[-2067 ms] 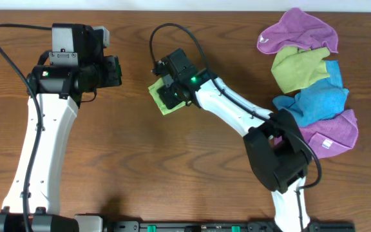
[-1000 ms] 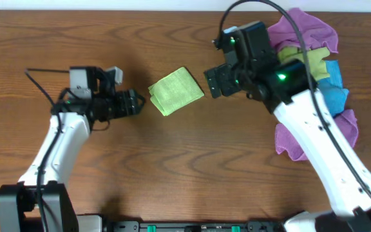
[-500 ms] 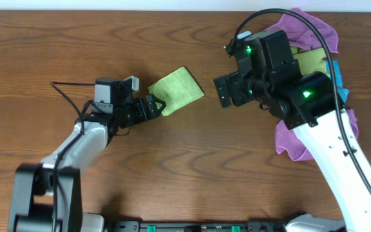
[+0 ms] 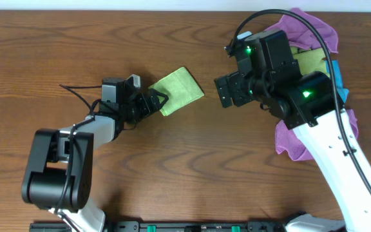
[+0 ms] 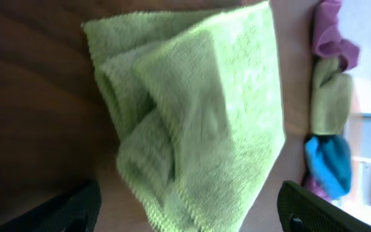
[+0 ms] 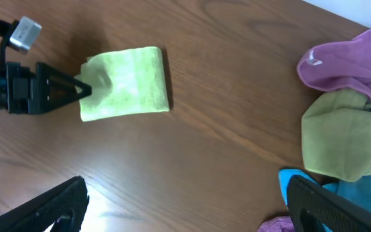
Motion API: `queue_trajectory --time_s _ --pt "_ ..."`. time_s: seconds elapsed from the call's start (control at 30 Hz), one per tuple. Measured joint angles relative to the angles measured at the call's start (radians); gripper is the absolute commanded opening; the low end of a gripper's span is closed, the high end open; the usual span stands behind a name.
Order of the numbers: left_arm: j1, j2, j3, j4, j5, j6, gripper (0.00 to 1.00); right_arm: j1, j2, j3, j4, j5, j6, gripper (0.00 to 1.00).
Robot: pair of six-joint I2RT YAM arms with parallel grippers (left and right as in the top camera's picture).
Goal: Fold the cloth
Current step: 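Reach the left gripper to the folded cloth's left edge and grasp, then lift the folded green cloth with the left gripper and pull it left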
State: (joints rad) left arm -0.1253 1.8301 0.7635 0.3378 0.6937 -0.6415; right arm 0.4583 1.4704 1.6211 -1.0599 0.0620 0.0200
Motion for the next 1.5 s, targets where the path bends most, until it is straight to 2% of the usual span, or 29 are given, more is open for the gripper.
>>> queue_trajectory --time_s 0.2,0.27,0.33,0.5,0.67,0.87,1.07,1.23,1.43,1.47,1.5 --pt "-0.013 0.068 0.035 0.084 0.041 -0.070 0.87 0.000 0.000 0.000 0.004 0.008 -0.003 0.98" --pt "-0.023 0.091 0.060 0.088 0.050 -0.084 0.85 0.000 0.000 0.000 0.005 0.011 -0.003 0.97" --pt "-0.035 0.119 0.092 0.089 0.063 -0.097 0.77 0.000 0.000 0.000 0.005 0.014 -0.004 0.96" --pt "-0.049 0.207 0.171 0.079 0.095 -0.116 0.33 0.000 0.000 0.000 0.000 0.018 -0.006 0.93" --pt "-0.051 0.275 0.232 0.059 0.117 -0.117 0.06 0.000 0.000 0.000 -0.018 0.018 -0.006 0.91" --pt "-0.051 0.291 0.273 0.053 0.131 -0.119 0.06 0.000 0.000 0.000 -0.029 0.018 -0.002 0.88" --pt "-0.050 0.293 0.432 0.049 0.195 -0.117 0.06 0.000 0.000 0.000 -0.029 0.018 -0.002 0.89" --pt "-0.031 0.293 0.561 -0.101 0.217 -0.076 0.06 0.000 0.000 0.000 -0.029 0.018 -0.001 0.89" --pt "-0.021 0.293 0.569 -0.309 0.214 0.019 0.06 0.000 0.000 0.000 -0.022 0.018 0.002 0.90" --pt "-0.023 0.293 0.569 -0.338 0.208 0.035 0.14 0.000 0.000 0.000 -0.018 0.018 0.002 0.90" --pt "-0.026 0.293 0.569 -0.366 0.198 0.053 0.36 0.000 0.000 0.000 -0.013 0.018 0.002 0.90"
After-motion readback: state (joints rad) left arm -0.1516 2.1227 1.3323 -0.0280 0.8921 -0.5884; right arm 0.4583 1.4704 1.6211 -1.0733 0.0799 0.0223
